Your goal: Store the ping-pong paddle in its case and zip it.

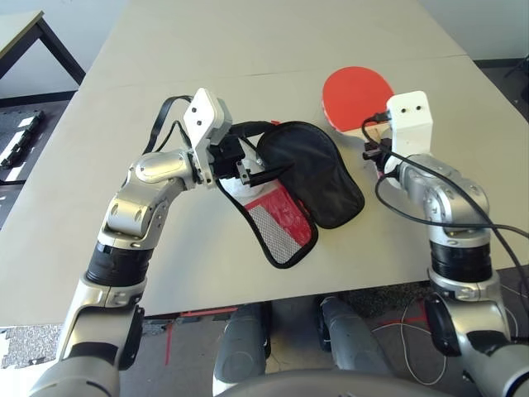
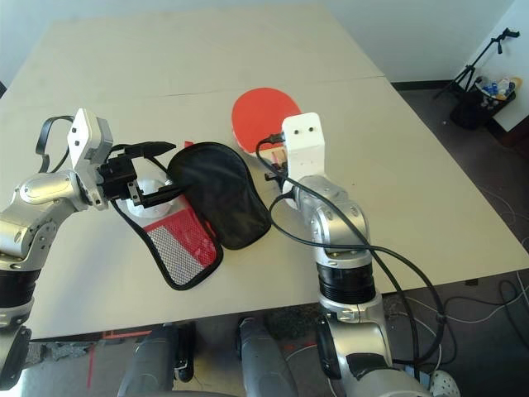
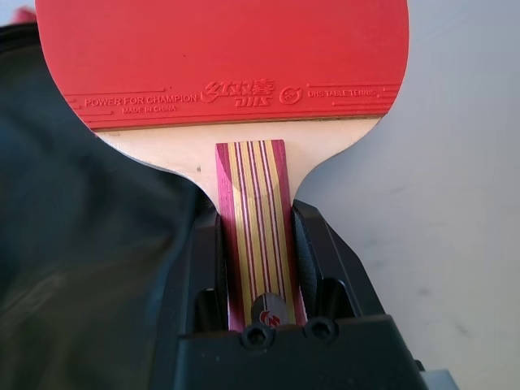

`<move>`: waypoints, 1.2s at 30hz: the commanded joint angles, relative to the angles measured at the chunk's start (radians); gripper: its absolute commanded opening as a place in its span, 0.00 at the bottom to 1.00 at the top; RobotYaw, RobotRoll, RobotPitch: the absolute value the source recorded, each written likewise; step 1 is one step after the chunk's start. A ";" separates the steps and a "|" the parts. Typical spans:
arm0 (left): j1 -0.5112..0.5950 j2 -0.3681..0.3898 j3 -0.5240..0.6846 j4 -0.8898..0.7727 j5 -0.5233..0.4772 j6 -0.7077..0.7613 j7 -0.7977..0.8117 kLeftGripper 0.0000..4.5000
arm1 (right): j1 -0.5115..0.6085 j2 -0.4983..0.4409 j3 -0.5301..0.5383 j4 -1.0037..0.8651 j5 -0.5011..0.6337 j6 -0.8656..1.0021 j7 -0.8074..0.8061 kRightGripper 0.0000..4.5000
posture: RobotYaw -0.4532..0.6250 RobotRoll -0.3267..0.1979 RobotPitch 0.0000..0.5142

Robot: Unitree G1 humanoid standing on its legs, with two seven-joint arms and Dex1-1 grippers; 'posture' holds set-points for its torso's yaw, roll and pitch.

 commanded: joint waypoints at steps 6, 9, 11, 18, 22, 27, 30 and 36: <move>-0.024 0.069 0.020 -0.081 -0.012 0.060 -0.007 1.00 | 0.015 0.016 0.100 -0.023 0.036 0.042 0.052 0.25 | 0.44 0.62 0.41; -0.037 0.084 0.027 -0.123 -0.023 0.096 0.005 1.00 | 0.015 0.016 0.125 -0.012 0.038 0.041 0.062 0.25 | 0.46 0.62 0.42; -0.050 0.090 0.034 -0.161 -0.035 0.134 0.021 1.00 | 0.015 0.018 0.142 -0.003 0.038 0.040 0.067 0.25 | 0.47 0.62 0.42; -0.068 0.104 0.041 -0.217 -0.053 0.196 0.046 1.00 | 0.015 0.027 0.165 -0.006 0.048 0.059 0.082 0.25 | 0.48 0.62 0.43; -0.061 0.106 0.039 -0.220 -0.052 0.198 0.049 1.00 | 0.020 0.024 0.173 -0.024 0.057 0.082 0.095 0.25 | 0.48 0.62 0.43; -0.063 0.104 0.035 -0.216 -0.051 0.197 0.049 1.00 | 0.020 0.032 0.163 -0.057 0.080 0.151 0.110 0.25 | 0.47 0.62 0.43; -0.065 0.102 0.033 -0.212 -0.050 0.195 0.048 1.00 | 0.023 0.035 0.151 -0.079 0.100 0.197 0.118 0.25 | 0.47 0.62 0.43; -0.067 0.096 0.027 -0.201 -0.047 0.188 0.045 1.00 | 0.024 0.033 0.137 -0.076 0.101 0.213 0.108 0.25 | 0.46 0.62 0.43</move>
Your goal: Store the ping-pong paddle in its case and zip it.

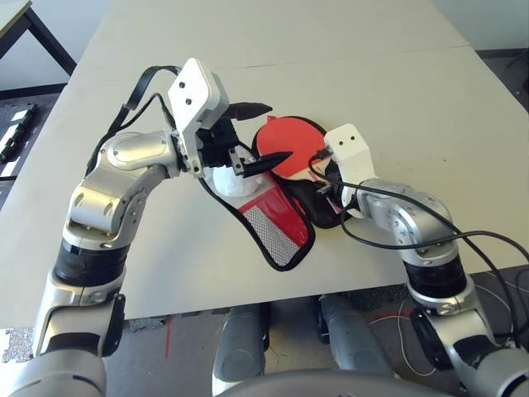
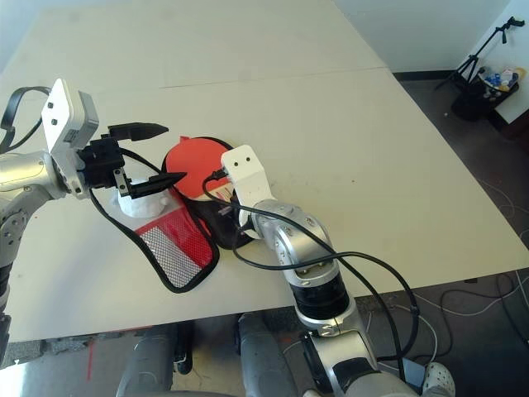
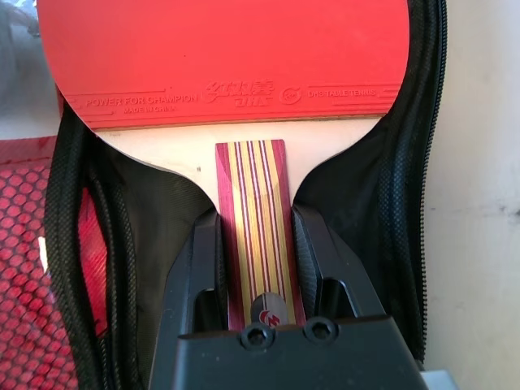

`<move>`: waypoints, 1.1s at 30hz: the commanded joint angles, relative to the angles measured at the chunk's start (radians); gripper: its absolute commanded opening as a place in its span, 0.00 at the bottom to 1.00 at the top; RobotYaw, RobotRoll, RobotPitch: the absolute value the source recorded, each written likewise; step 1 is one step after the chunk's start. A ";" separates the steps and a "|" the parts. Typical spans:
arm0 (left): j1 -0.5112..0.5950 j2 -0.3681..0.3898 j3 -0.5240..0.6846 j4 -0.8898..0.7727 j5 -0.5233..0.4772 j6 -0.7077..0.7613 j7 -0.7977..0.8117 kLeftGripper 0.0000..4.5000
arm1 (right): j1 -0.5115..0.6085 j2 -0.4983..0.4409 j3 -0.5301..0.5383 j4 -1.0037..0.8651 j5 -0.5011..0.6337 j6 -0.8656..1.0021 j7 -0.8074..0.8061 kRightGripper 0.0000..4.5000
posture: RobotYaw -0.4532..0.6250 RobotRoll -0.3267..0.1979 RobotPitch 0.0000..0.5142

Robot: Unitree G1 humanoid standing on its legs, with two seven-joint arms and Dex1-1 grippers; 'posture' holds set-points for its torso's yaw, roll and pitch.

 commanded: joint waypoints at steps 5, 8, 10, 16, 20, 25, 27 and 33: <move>0.002 -0.003 -0.006 -0.001 -0.001 -0.007 -0.006 1.00 | 0.013 0.007 -0.010 0.038 -0.005 -0.041 -0.025 0.25 | 0.46 0.62 0.43; 0.002 -0.005 -0.008 0.002 0.001 -0.009 -0.005 1.00 | 0.011 0.011 -0.014 0.055 -0.008 -0.058 -0.037 0.25 | 0.46 0.62 0.42; 0.001 -0.006 -0.008 0.003 0.001 -0.010 -0.005 1.00 | 0.010 0.013 -0.016 0.062 -0.008 -0.067 -0.041 0.25 | 0.46 0.62 0.42; 0.004 -0.004 -0.008 0.002 0.001 -0.010 -0.006 1.00 | 0.003 0.029 -0.047 0.070 -0.008 -0.078 -0.053 0.42 | 0.46 0.62 0.41; 0.004 -0.004 -0.008 0.002 0.001 -0.010 -0.007 1.00 | 0.002 0.005 -0.072 0.028 0.034 -0.084 -0.002 0.67 | 0.46 0.62 0.42; 0.009 -0.005 -0.009 0.001 0.001 -0.011 -0.007 1.00 | 0.006 -0.060 -0.097 -0.021 0.090 -0.092 0.075 0.99 | 0.46 0.62 0.42; 0.008 -0.005 -0.008 0.002 0.001 -0.012 -0.007 1.00 | 0.024 -0.117 -0.105 -0.053 0.130 -0.140 0.148 0.99 | 0.46 0.62 0.42; -0.003 0.016 0.014 0.014 0.004 -0.013 -0.007 1.00 | 0.084 -0.255 -0.143 -0.041 0.220 -0.346 0.355 0.99 | 0.46 0.62 0.41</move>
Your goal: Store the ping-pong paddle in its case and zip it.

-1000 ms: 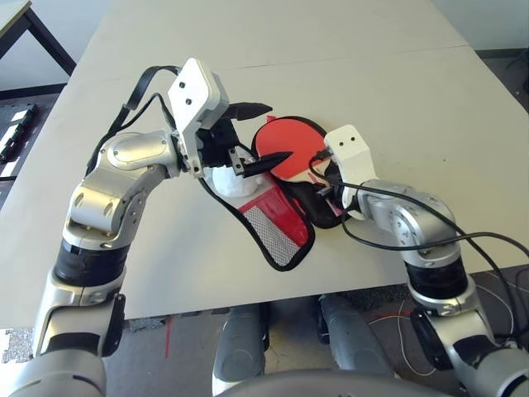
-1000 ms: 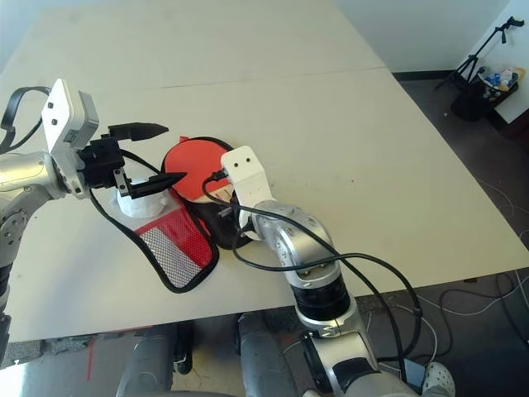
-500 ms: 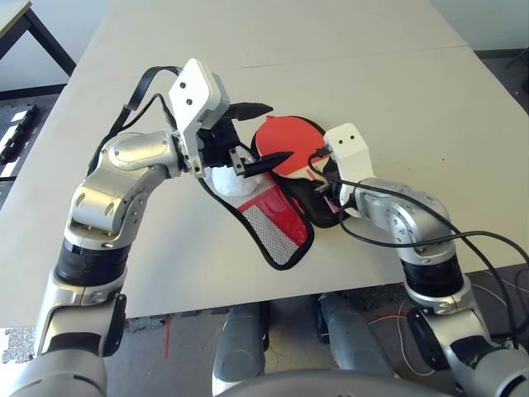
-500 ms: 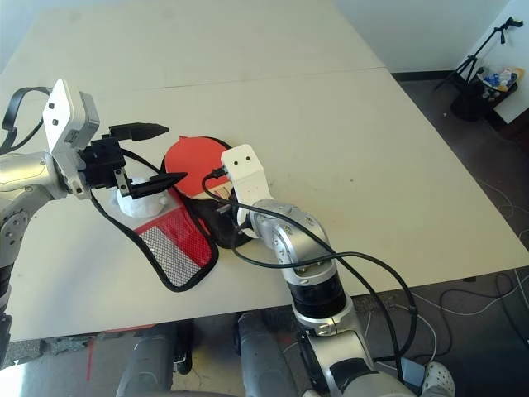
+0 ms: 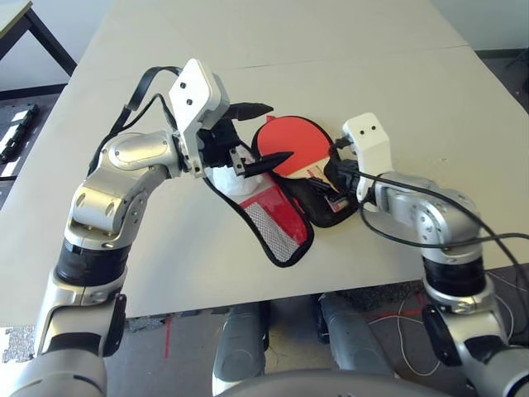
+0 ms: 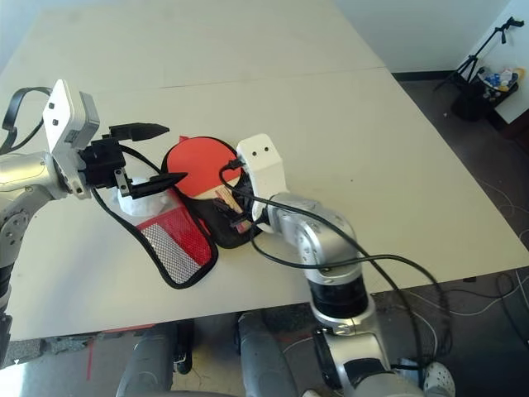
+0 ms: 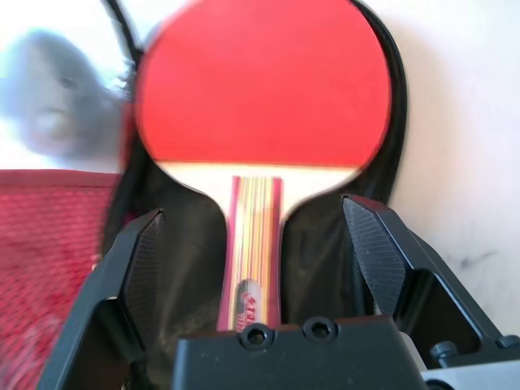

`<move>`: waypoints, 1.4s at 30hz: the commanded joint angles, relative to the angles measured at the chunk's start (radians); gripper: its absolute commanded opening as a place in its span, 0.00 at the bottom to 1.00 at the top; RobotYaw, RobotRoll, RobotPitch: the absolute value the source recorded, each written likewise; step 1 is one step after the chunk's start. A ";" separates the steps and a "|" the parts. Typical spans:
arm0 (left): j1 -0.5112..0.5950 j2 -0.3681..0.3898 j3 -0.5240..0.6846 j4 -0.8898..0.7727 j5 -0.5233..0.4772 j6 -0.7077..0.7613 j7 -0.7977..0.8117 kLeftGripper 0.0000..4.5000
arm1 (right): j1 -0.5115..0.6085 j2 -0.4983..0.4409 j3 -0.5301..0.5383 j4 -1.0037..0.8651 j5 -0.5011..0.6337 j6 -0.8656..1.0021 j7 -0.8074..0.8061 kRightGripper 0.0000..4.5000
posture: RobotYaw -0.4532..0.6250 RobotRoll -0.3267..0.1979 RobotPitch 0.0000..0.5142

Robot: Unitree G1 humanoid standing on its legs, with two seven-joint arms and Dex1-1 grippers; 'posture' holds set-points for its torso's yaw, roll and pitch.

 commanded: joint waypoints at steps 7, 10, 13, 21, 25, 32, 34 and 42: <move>-0.029 0.126 0.097 0.021 -0.025 0.029 -0.043 1.00 | 0.026 -0.219 -0.052 0.203 0.240 -0.196 0.516 0.99 | 0.47 0.62 0.41; -0.001 0.240 0.164 0.015 -0.058 0.050 -0.114 1.00 | 0.013 -0.277 -0.056 0.273 0.228 -0.253 0.569 0.99 | 0.48 0.62 0.41; 0.062 0.320 0.245 0.008 -0.103 0.052 -0.179 1.00 | 0.014 -0.312 -0.049 0.298 0.234 -0.291 0.621 0.99 | 0.49 0.62 0.42; 0.311 0.535 0.448 0.033 -0.137 0.156 -0.301 1.00 | -0.003 -0.331 -0.048 0.352 0.258 -0.320 0.703 0.99 | 0.54 0.62 0.44; 0.403 0.560 0.482 0.017 -0.119 0.178 -0.305 1.00 | -0.012 -0.337 -0.040 0.370 0.243 -0.338 0.722 0.99 | 0.54 0.62 0.44; 0.426 0.443 0.356 -0.118 -0.190 0.233 -0.206 1.00 | -0.034 -0.336 -0.054 0.407 0.227 -0.357 0.706 0.99 | 0.52 0.62 0.45; 0.397 0.421 0.296 -0.141 -0.192 0.229 -0.199 1.00 | -0.033 -0.340 -0.061 0.413 0.226 -0.360 0.704 0.99 | 0.52 0.62 0.45; 0.092 0.218 0.074 -0.173 -0.291 0.301 -0.118 1.00 | -0.053 -0.385 -0.098 0.486 0.217 -0.394 0.725 0.99 | 0.49 0.62 0.45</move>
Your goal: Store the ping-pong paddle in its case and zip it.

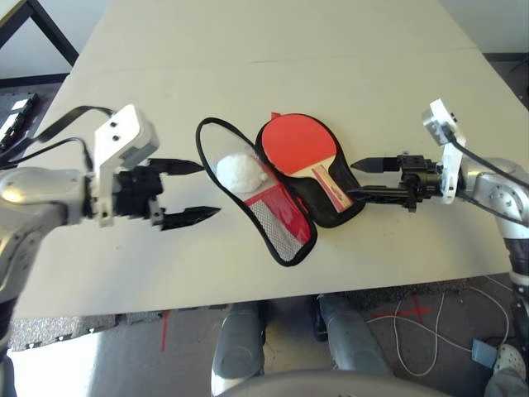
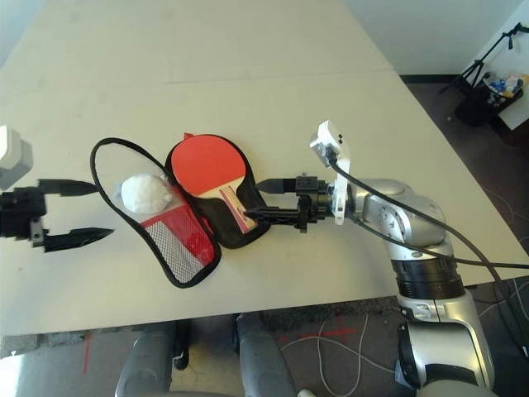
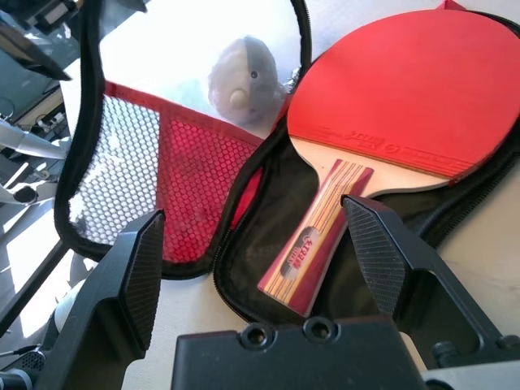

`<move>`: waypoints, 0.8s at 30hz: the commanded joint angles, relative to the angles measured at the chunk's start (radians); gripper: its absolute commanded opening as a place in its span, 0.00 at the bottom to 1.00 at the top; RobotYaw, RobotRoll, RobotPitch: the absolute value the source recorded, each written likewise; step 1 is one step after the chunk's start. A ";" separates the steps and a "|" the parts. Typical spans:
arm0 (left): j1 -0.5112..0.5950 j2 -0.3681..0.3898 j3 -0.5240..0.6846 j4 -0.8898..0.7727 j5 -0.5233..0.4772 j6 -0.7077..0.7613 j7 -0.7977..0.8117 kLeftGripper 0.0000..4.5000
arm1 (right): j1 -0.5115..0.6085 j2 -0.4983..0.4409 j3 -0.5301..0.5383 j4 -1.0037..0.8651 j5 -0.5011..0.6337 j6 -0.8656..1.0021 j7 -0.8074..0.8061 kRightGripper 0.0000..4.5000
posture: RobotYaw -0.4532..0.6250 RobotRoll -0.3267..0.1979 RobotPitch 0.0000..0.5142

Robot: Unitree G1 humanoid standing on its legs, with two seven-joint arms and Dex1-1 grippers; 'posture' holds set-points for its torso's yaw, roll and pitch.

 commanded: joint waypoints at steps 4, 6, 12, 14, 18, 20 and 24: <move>-0.184 -0.202 -0.129 0.025 -0.013 -0.009 0.092 1.00 | -0.032 -0.066 -0.036 0.119 -0.038 -0.069 0.023 0.99 | 0.48 0.62 0.44; -0.226 -0.297 -0.175 0.051 0.013 -0.040 0.133 1.00 | -0.046 -0.088 -0.046 0.167 -0.054 -0.095 0.031 0.99 | 0.47 0.62 0.43; -0.224 -0.447 -0.255 0.099 0.089 -0.131 0.181 1.00 | -0.083 -0.133 -0.059 0.273 -0.084 -0.153 0.058 0.99 | 0.45 0.62 0.42; -0.222 -0.436 -0.251 0.116 0.105 -0.147 0.169 1.00 | -0.092 -0.143 -0.062 0.289 -0.087 -0.159 0.068 0.99 | 0.45 0.62 0.42; -0.211 -0.391 -0.241 0.140 0.135 -0.180 0.141 1.00 | -0.090 -0.142 -0.062 0.289 -0.090 -0.160 0.070 0.99 | 0.45 0.62 0.41; -0.201 -0.371 -0.237 0.146 0.147 -0.196 0.131 1.00 | -0.088 -0.134 -0.060 0.281 -0.090 -0.149 0.057 0.99 | 0.45 0.62 0.40; -0.183 -0.361 -0.212 0.146 0.145 -0.209 0.138 1.00 | -0.084 -0.114 -0.056 0.260 -0.090 -0.134 0.030 0.99 | 0.45 0.62 0.40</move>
